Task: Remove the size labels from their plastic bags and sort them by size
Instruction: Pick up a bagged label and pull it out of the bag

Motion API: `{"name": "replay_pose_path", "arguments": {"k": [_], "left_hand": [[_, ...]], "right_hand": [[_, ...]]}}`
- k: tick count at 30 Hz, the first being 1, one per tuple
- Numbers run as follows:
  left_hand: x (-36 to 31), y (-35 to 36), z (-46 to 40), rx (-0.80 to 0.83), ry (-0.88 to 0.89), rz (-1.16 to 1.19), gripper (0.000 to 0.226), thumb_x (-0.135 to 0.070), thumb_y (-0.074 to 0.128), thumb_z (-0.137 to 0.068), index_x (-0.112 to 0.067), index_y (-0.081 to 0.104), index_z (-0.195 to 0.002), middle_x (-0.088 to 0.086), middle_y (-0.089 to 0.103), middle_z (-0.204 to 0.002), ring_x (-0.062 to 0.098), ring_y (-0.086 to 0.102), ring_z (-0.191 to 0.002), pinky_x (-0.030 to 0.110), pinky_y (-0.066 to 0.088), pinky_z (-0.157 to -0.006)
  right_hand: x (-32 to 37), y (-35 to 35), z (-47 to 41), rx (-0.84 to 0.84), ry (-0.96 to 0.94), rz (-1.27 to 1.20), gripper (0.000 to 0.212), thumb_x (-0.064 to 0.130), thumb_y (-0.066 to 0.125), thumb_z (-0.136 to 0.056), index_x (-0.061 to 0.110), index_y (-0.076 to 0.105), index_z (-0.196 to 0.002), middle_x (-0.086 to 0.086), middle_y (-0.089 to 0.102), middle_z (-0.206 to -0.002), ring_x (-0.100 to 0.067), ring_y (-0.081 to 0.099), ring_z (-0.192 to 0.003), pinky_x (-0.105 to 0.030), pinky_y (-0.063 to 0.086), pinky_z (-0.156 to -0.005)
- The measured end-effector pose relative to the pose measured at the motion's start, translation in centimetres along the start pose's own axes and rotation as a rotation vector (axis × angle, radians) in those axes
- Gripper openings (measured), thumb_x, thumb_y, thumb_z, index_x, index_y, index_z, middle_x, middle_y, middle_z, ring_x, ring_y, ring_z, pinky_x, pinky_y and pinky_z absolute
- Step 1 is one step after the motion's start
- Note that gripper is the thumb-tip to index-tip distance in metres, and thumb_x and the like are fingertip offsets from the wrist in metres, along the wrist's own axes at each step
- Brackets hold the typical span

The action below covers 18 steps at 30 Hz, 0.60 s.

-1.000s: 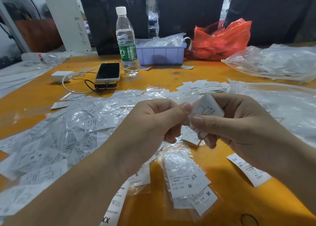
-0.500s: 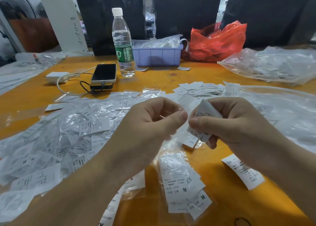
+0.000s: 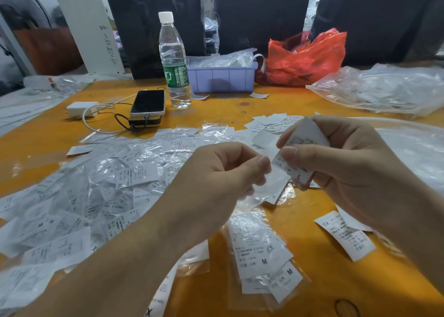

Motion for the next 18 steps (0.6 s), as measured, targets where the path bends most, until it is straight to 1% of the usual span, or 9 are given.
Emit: {"name": "replay_pose_path", "arguments": {"k": [4,8,13,15,18], "left_hand": [[-0.21,0.09,0.06,0.046,0.009,-0.004,0.024,-0.044,0.068,-0.082,-0.02,0.074,-0.08,-0.006,0.071,-0.071,0.005,0.064,-0.065,0.015,0.051,-0.062],[-0.04,-0.01,-0.04,0.067,-0.008,0.024,0.021,-0.039,0.063,-0.078,-0.021,0.075,-0.08,-0.005,0.071,-0.072,0.007,0.065,-0.068,0.016,0.052,-0.064],[0.0,0.28,0.08,0.136,-0.05,0.086,0.015,-0.034,0.064,-0.08,-0.026,0.076,-0.077,-0.006,0.07,-0.071,0.01,0.064,-0.072,0.02,0.054,-0.069],[-0.08,0.34,0.1,0.152,-0.059,0.104,0.015,-0.033,0.064,-0.08,-0.026,0.076,-0.077,-0.004,0.069,-0.071,0.01,0.064,-0.071,0.02,0.053,-0.068],[-0.16,0.32,0.05,0.17,-0.066,0.126,0.015,-0.032,0.063,-0.079,-0.025,0.076,-0.076,-0.003,0.069,-0.071,0.012,0.063,-0.071,0.019,0.052,-0.067]], "right_hand": [[0.19,-0.05,0.01,-0.009,-0.006,0.034,0.006,0.008,0.069,-0.068,0.012,0.073,-0.071,-0.003,0.06,-0.066,-0.015,0.056,-0.059,-0.023,0.044,-0.045],[0.39,-0.39,-0.02,-0.034,-0.031,0.045,0.01,0.007,0.068,-0.069,0.016,0.073,-0.069,-0.002,0.059,-0.064,-0.016,0.055,-0.059,-0.024,0.043,-0.045],[0.4,-0.13,0.05,-0.02,-0.041,0.064,0.006,0.008,0.068,-0.07,0.013,0.072,-0.07,-0.002,0.06,-0.062,-0.015,0.055,-0.057,-0.023,0.044,-0.044],[0.47,0.0,0.08,-0.003,-0.041,0.064,0.004,0.008,0.069,-0.07,0.011,0.071,-0.071,-0.001,0.06,-0.062,-0.014,0.055,-0.056,-0.021,0.044,-0.044],[0.46,-0.01,0.1,0.009,-0.036,0.088,0.005,0.011,0.07,-0.07,0.014,0.072,-0.072,0.001,0.061,-0.064,-0.012,0.056,-0.057,-0.02,0.045,-0.045]]}}
Point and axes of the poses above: each hand's wrist, its own z-axis away from the middle knuckle, its own y-axis out of the palm, x = y × z, the point moved 4 cm from there along -z, towards the middle knuckle
